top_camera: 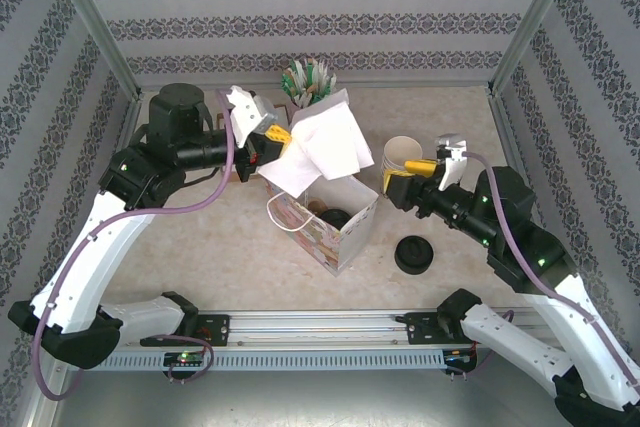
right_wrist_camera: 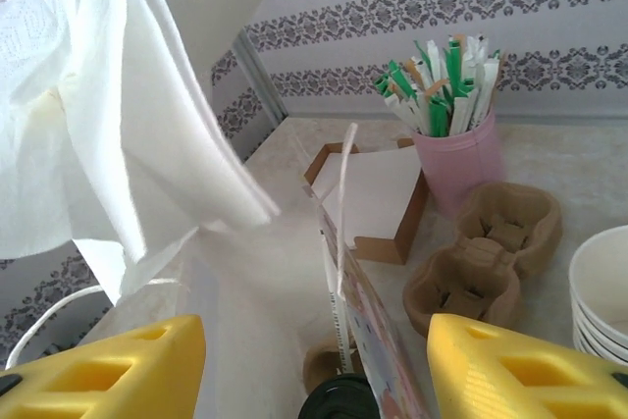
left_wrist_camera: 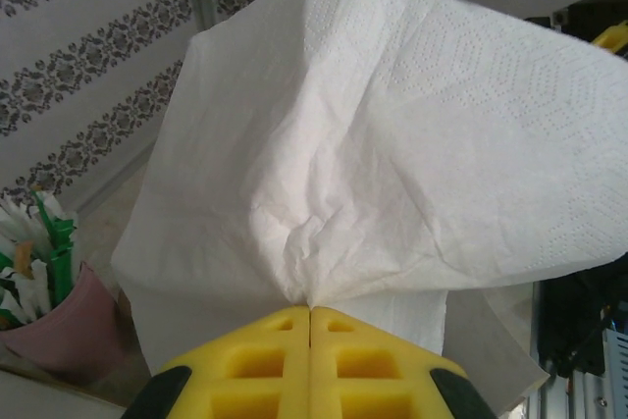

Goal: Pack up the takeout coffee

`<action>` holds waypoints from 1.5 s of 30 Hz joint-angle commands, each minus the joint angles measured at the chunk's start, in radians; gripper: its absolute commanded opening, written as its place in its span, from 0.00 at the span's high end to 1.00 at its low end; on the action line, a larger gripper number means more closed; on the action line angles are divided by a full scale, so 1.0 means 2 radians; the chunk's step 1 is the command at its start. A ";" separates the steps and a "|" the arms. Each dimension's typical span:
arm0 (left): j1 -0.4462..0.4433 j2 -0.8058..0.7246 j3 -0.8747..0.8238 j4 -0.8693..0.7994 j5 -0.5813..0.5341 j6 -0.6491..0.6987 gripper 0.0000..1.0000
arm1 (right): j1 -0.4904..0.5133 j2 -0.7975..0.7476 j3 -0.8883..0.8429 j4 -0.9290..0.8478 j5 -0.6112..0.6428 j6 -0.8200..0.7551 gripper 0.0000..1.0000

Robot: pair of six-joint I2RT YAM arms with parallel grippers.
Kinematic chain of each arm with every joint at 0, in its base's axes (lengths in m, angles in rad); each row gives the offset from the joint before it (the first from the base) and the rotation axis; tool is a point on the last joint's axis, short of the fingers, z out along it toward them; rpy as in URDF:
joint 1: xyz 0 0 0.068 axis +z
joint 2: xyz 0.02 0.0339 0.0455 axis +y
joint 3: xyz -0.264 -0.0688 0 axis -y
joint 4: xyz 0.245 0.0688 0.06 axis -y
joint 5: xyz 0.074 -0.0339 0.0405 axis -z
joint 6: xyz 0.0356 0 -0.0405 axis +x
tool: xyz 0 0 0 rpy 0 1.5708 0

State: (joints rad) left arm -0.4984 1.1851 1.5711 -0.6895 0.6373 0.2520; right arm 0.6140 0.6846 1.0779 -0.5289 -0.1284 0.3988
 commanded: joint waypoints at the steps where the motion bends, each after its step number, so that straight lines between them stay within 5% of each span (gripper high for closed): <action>1: -0.006 -0.003 0.015 -0.042 0.026 0.036 1.00 | 0.015 0.005 0.004 0.024 -0.007 0.008 0.38; 14: -0.006 0.000 0.032 -0.116 -0.028 0.101 1.00 | 0.099 0.060 0.046 0.102 -0.009 -0.042 0.25; 27: -0.010 -0.007 0.031 -0.078 0.028 0.170 1.00 | 0.102 0.168 0.171 0.039 -0.092 -0.190 0.02; 38: -0.013 -0.037 -0.013 0.015 0.045 0.163 1.00 | 0.102 0.252 0.252 -0.078 -0.124 -0.274 0.08; 45: -0.014 -0.042 -0.030 0.055 0.066 0.137 1.00 | 0.105 0.246 0.231 -0.054 -0.159 -0.249 0.36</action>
State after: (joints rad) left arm -0.5117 1.1103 1.5322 -0.6701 0.7193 0.5549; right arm 0.8101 1.1927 1.5486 -0.6544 -0.3916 -0.1062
